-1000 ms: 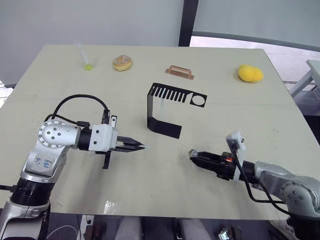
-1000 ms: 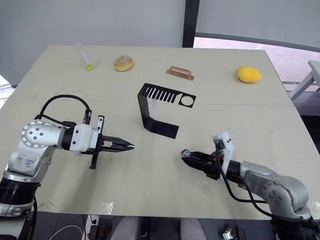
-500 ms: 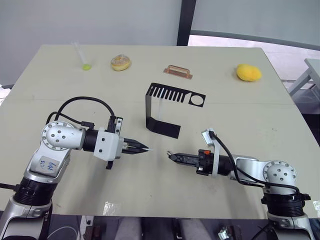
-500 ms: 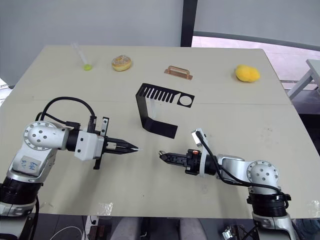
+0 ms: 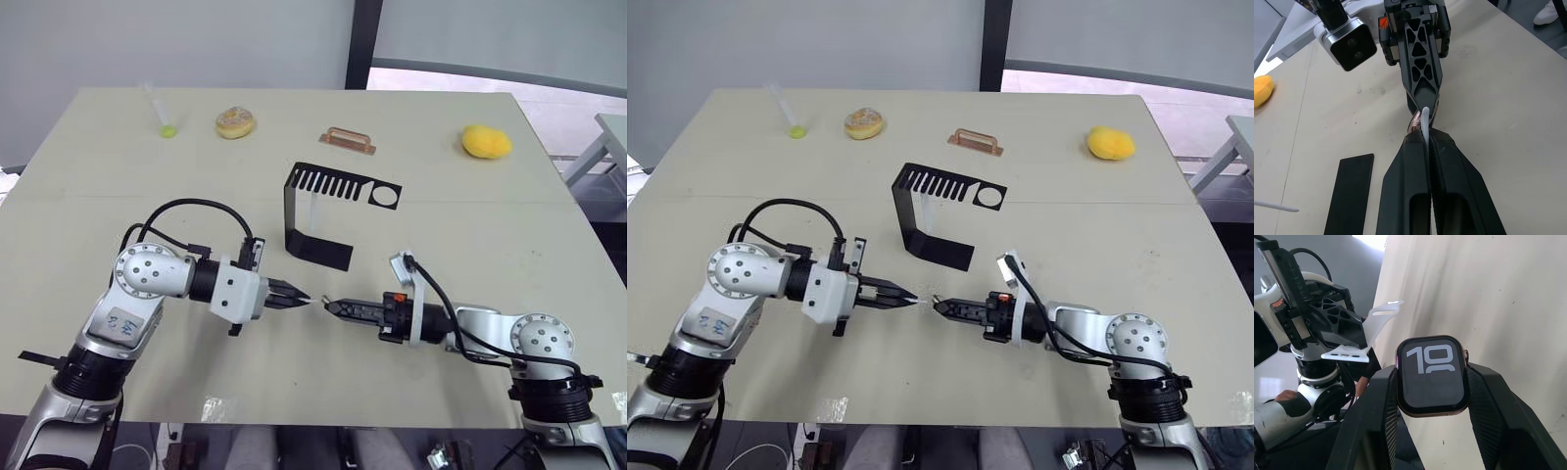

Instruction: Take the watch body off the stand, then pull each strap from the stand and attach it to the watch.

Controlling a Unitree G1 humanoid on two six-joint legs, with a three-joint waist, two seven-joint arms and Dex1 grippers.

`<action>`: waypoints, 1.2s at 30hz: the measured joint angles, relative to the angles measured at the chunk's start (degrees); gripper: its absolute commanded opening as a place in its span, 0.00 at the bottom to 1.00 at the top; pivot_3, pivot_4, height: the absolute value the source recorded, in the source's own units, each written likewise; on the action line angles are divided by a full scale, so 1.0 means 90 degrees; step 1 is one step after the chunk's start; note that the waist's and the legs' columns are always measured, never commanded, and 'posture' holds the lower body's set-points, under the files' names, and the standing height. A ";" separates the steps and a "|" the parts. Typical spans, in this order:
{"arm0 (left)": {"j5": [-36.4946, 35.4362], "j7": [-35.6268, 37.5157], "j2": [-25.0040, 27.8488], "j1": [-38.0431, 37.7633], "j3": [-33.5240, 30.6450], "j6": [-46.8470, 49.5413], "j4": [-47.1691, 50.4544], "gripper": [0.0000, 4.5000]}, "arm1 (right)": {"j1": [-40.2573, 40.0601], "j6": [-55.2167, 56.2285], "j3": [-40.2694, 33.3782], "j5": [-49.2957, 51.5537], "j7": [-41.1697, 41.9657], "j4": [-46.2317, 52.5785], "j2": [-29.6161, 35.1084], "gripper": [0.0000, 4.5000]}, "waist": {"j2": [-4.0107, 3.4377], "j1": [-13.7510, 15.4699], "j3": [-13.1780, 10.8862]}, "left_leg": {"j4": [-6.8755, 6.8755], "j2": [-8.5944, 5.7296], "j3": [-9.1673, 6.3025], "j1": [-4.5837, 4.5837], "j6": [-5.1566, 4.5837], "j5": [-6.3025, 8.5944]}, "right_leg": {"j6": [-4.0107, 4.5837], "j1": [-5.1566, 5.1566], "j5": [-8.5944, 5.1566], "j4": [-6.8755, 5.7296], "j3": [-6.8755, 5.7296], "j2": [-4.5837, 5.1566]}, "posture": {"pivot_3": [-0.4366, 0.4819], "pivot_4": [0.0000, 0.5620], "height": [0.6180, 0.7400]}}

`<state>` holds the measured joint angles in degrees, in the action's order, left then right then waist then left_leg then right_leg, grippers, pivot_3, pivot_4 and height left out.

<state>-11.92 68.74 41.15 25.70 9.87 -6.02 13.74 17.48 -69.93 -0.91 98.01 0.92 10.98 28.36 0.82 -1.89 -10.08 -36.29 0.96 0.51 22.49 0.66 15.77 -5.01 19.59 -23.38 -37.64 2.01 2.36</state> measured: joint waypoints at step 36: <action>0.0348 -0.0264 -0.0149 0.0055 0.0164 0.0131 -0.0117 0.00 | -0.0034 0.0290 0.0315 0.0185 -0.0050 0.0065 0.0289 0.34 | 0.0001 0.0008 0.0000 | 0.0002 0.0001 -0.0003 0.0003 -0.0001 0.0000 | 0.0000 0.0001 0.0000 0.0022 -0.0002 0.0001 | 0.48 0.27 1.00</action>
<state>-8.78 66.37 39.81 26.20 11.34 -4.84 12.68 17.17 -67.32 1.93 99.68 0.47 11.57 30.96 0.82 -1.81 -10.08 -36.27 0.97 0.48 22.52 0.64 15.78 -5.01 19.59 -23.38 -37.44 2.00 2.38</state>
